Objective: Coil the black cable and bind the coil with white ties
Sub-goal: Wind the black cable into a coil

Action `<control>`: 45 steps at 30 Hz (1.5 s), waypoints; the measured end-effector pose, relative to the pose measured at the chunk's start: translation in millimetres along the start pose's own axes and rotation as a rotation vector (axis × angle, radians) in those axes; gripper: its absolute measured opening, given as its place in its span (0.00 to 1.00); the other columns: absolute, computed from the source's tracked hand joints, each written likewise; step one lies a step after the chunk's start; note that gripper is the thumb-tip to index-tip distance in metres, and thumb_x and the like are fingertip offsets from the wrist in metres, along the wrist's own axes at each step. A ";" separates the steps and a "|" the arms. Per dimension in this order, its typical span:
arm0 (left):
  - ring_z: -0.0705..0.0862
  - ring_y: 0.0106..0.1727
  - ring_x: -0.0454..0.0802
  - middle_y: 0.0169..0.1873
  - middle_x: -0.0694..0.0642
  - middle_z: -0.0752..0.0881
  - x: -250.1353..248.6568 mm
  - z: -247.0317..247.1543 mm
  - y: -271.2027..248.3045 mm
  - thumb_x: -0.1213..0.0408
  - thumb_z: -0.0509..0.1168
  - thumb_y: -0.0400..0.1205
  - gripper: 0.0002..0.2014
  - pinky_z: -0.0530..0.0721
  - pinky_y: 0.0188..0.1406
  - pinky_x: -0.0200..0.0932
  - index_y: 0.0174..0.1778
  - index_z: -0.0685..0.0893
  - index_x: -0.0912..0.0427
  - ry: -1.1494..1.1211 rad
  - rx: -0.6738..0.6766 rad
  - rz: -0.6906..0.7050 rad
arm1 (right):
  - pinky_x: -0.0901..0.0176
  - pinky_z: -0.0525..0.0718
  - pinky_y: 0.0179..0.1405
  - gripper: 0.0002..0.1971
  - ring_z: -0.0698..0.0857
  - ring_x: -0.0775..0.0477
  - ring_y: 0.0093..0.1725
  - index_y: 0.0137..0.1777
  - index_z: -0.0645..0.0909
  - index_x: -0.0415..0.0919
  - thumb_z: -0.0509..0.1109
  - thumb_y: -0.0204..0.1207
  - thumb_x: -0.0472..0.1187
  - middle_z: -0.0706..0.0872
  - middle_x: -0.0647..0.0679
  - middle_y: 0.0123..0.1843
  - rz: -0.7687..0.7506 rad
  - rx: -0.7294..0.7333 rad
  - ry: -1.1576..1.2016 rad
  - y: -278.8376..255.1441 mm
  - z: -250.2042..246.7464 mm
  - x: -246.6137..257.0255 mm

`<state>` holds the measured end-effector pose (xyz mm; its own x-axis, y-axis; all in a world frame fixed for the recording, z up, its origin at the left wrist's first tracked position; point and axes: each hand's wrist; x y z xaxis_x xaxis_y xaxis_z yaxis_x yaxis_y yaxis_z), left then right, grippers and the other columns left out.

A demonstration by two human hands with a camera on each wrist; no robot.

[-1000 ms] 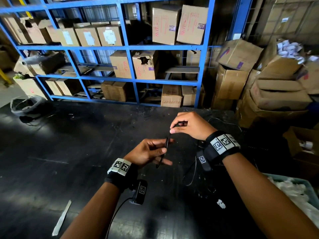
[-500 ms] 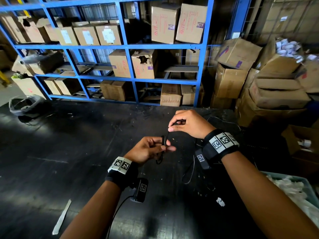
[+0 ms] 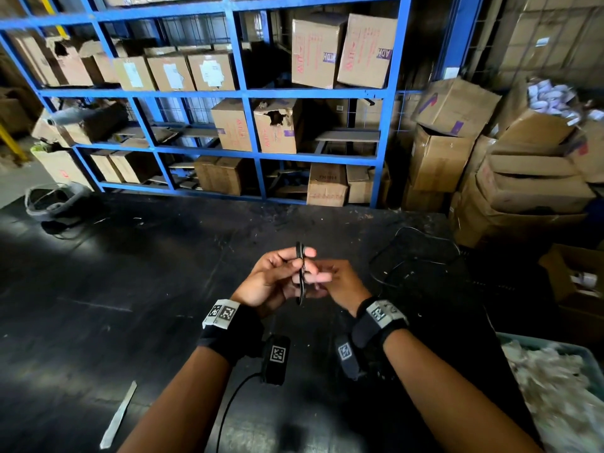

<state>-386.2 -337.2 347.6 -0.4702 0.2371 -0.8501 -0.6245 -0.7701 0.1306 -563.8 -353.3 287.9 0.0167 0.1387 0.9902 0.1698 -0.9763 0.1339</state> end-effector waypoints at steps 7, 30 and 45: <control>0.87 0.64 0.70 0.57 0.66 0.90 -13.8 -29.7 -0.2 0.71 0.60 0.86 0.09 0.85 0.61 0.67 0.59 0.82 0.62 0.096 -0.209 0.066 | 0.69 0.77 0.30 0.12 0.78 0.61 0.26 0.65 0.91 0.46 0.71 0.86 0.43 0.86 0.59 0.32 0.076 0.189 -0.278 -46.7 19.5 -35.2; 0.90 0.40 0.65 0.39 0.65 0.86 25.3 -10.2 -10.0 0.76 0.56 0.84 0.15 0.88 0.50 0.59 0.63 0.81 0.77 0.177 0.069 -0.204 | 0.56 0.85 0.56 0.13 0.89 0.56 0.51 0.58 0.91 0.56 0.83 0.74 0.46 0.91 0.55 0.50 -0.141 0.292 -0.710 2.8 -61.2 110.2; 0.70 0.28 0.45 0.32 0.52 0.70 24.3 -21.4 -3.9 0.70 0.55 0.85 0.12 0.86 0.49 0.53 0.59 0.81 0.69 0.018 -0.046 -0.148 | 0.56 0.78 0.62 0.09 0.84 0.57 0.54 0.56 0.89 0.41 0.68 0.88 0.43 0.90 0.50 0.50 -0.028 0.307 -0.370 4.8 -48.4 45.6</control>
<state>-381.9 -341.1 315.5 -0.3636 0.3400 -0.8673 -0.6568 -0.7538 -0.0202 -609.9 -359.7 335.6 0.3482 0.2688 0.8981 0.4573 -0.8850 0.0876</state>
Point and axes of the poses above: each hand's wrist, its own y-axis towards the middle knuckle, its own z-axis out of the palm, x = y × z
